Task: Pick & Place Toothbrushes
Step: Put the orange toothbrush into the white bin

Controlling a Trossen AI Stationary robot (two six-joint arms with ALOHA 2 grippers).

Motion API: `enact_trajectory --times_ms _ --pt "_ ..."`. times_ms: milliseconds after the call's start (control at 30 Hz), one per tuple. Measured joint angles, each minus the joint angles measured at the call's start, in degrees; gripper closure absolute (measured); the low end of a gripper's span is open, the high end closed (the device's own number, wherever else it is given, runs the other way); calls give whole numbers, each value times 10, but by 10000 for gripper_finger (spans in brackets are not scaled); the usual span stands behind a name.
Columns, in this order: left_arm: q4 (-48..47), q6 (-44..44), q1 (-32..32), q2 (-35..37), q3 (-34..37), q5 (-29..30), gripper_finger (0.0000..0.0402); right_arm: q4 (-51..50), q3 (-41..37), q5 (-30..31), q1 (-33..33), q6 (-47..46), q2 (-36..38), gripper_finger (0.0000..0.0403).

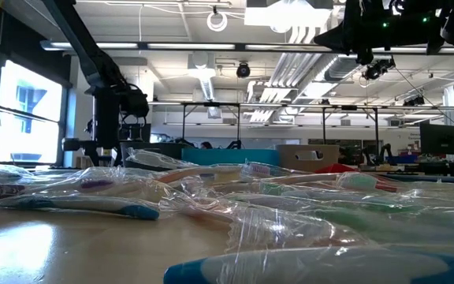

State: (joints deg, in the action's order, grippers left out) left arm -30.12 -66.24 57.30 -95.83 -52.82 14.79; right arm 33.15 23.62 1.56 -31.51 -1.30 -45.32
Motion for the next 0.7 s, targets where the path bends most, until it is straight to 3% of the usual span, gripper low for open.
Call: enact_trajectory --times_ms 300,700 --pt "-9 -14 -4 0 0 -7 270 0 0 0 0 0 0 401" --pt "-18 -15 -4 0 1 -9 351 0 0 0 0 0 0 401"
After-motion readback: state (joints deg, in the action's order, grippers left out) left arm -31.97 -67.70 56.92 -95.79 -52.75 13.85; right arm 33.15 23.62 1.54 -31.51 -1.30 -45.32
